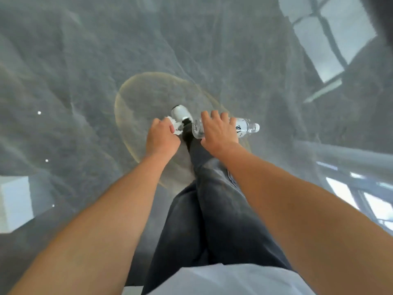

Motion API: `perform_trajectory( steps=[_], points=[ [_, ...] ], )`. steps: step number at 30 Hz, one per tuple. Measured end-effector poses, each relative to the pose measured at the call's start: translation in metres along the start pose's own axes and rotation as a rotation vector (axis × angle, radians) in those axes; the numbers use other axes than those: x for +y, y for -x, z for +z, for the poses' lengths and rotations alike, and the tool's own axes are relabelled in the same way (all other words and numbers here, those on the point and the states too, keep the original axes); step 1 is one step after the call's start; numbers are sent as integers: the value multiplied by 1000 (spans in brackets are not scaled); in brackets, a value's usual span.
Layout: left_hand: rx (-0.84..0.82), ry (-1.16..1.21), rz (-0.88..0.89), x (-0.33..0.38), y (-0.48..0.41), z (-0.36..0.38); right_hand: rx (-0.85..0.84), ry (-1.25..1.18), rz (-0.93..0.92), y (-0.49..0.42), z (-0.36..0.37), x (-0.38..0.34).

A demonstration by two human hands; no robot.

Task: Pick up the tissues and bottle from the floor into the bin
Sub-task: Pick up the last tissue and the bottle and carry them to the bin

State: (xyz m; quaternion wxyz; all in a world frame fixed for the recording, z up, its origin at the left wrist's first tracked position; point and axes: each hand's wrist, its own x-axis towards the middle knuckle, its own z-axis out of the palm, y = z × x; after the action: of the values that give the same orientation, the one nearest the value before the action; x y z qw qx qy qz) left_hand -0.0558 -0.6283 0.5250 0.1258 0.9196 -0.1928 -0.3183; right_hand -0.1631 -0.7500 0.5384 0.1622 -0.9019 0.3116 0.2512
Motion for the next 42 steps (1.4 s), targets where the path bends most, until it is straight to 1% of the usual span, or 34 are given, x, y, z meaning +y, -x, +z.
perform_trajectory(
  steps=[5,10,11,13,15,18,20,23,27,33,37,42],
  points=[
    [129,78,-112,-39,-2,-110,55,106,-225,-29,-79,-116],
    [225,175,-235,-91,1,-229,42,185,-435,-55,-153,-235],
    [258,192,-257,-105,2,-254,23,196,-484,-60,-167,-263],
    [351,242,-323,-140,5,-304,35,239,-597,-72,-191,-323],
    [454,318,-422,-181,17,-347,76,310,-695,-75,-210,-386],
    [575,396,-583,-244,55,-390,114,389,-860,-61,-225,-479],
    [610,423,-689,-288,85,-404,115,447,-975,-45,-223,-541],
    [610,449,-839,-357,118,-408,108,511,-1122,-23,-207,-626],
    [616,499,-1015,-449,136,-410,78,606,-1232,-6,-169,-718],
    [607,597,-1084,-566,136,-423,-46,704,-1287,4,-110,-831],
    [582,673,-1139,-623,141,-431,-81,732,-1350,14,-82,-895],
    [522,778,-1228,-705,135,-437,-158,739,-1433,15,-27,-990]
  ],
)
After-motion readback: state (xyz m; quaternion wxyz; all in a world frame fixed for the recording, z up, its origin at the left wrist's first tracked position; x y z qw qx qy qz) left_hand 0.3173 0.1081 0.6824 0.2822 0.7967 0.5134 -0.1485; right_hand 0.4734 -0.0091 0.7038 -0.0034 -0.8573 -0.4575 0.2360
